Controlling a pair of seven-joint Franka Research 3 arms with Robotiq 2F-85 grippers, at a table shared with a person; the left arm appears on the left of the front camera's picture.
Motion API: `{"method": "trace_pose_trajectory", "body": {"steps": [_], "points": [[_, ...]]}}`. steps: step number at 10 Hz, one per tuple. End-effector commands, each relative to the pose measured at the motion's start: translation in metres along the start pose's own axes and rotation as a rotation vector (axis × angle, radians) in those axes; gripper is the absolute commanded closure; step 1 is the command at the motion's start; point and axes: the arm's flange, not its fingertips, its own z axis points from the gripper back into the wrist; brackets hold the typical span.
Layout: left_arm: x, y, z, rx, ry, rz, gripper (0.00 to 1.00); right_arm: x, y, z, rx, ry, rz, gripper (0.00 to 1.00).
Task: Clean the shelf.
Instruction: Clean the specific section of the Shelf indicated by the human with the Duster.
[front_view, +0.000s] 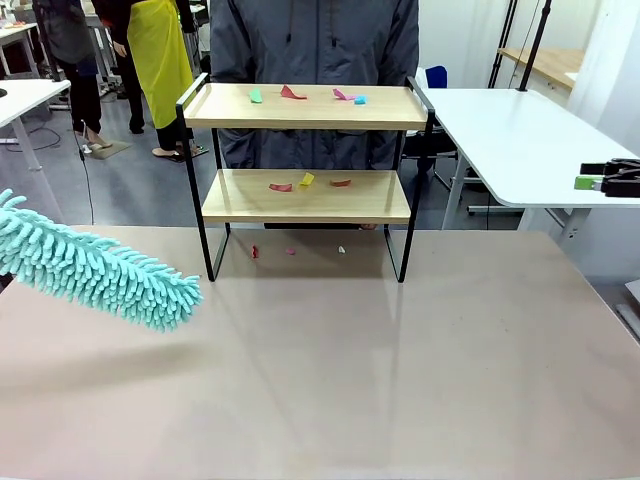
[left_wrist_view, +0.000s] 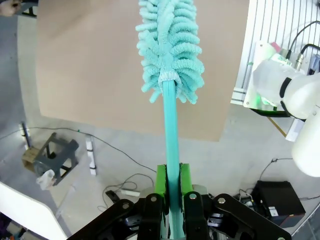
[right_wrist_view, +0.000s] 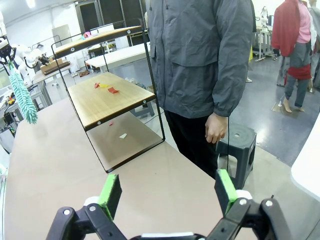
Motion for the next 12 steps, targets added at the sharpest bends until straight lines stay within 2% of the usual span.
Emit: {"method": "trace_pose_trajectory", "body": {"steps": [1,12], "points": [[-0.0022,-0.0017,0.0019,-0.001,-0.008,-0.003,0.87,0.0027,0.0005,-0.0013,0.001,-0.001,0.005,0.00],[-0.0022,-0.0017,0.0019,-0.001,-0.008,-0.003,0.87,0.0027,0.0005,-0.0013,0.001,-0.001,0.005,0.00]]}}
